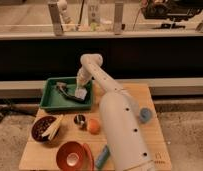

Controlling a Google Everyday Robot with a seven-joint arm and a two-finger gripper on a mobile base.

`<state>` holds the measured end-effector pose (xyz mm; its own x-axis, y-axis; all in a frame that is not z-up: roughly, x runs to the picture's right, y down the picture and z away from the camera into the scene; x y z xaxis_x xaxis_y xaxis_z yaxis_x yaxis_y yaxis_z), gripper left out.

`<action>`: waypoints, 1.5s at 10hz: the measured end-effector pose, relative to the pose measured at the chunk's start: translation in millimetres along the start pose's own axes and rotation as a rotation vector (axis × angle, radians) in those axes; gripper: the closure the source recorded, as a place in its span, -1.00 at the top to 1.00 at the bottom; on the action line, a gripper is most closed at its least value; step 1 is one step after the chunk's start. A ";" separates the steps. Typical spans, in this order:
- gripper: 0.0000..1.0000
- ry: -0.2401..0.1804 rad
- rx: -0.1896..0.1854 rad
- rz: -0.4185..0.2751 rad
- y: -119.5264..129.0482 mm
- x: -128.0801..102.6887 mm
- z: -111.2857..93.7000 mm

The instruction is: Wipe tray with towel

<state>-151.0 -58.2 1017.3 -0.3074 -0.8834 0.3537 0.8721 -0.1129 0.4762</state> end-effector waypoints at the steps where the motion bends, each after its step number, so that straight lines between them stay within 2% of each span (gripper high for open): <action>1: -1.00 0.003 0.006 -0.012 -9.2 7.6 5.2; 3: -1.00 0.002 0.019 -0.041 -28.6 18.7 15.3; 5: -1.00 -0.002 0.026 -0.051 -30.3 18.8 15.6; 7: -1.00 -0.025 0.073 -0.082 -34.4 8.3 13.7; 9: -1.00 -0.059 0.120 -0.132 -68.6 -16.5 18.5; 10: -1.00 -0.062 0.119 -0.145 -83.6 -31.3 19.5; 12: -1.00 -0.068 0.110 -0.157 -97.3 -63.2 19.7; 14: -1.00 -0.076 0.103 -0.148 -98.7 -78.4 21.3; 15: -1.00 -0.073 0.089 -0.123 -87.3 -83.9 16.9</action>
<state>-207.8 33.5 959.7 -0.4397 -0.8296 0.3443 0.7901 -0.1748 0.5876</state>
